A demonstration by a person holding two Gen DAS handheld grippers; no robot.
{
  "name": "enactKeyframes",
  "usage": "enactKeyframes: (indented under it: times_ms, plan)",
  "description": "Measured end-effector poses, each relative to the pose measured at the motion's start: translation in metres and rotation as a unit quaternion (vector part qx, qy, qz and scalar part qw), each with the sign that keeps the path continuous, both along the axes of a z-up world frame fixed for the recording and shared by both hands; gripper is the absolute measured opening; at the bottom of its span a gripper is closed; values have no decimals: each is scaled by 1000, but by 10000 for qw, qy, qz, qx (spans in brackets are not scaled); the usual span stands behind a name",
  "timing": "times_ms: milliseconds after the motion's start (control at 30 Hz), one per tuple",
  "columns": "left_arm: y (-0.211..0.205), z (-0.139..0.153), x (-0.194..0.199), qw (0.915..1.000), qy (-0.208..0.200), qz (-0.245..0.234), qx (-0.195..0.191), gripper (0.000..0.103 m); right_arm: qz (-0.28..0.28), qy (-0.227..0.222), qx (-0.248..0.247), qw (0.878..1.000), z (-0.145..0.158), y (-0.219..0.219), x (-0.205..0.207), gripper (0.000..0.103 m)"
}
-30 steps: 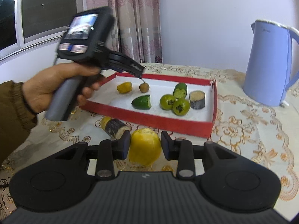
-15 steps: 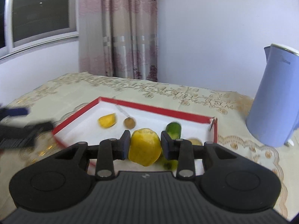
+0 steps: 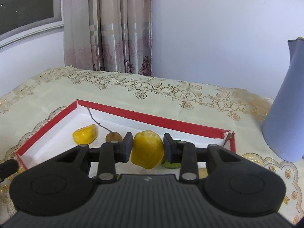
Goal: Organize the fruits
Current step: 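Carry the yellow pepper piece into the tray and open the right gripper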
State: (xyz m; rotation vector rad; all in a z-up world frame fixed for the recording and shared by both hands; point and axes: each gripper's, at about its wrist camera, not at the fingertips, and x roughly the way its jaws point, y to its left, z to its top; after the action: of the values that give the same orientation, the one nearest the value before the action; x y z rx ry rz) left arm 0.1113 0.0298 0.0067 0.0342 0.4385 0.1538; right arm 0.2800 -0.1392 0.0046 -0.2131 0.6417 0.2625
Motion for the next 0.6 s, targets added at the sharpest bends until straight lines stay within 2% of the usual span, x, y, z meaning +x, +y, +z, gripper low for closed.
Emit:
enactKeyframes:
  times_ms: [233,367,467,600]
  plan:
    - [0,-1,1,10000,49,42,7,86,-82,53,-102,9999,-11,2,10,34]
    - [2,-3,2,9999,87,96,25,86,-194,-13,-78,9998,-6,-1,5,45]
    - [4,-4,3,9999,114,117,-26,86,-147,-185,-126,9996,6,-5,-13,52]
    - [7,-4,3,9998,115,129,-86,86,-79,-353,-159,9992,23,-14,-55,52]
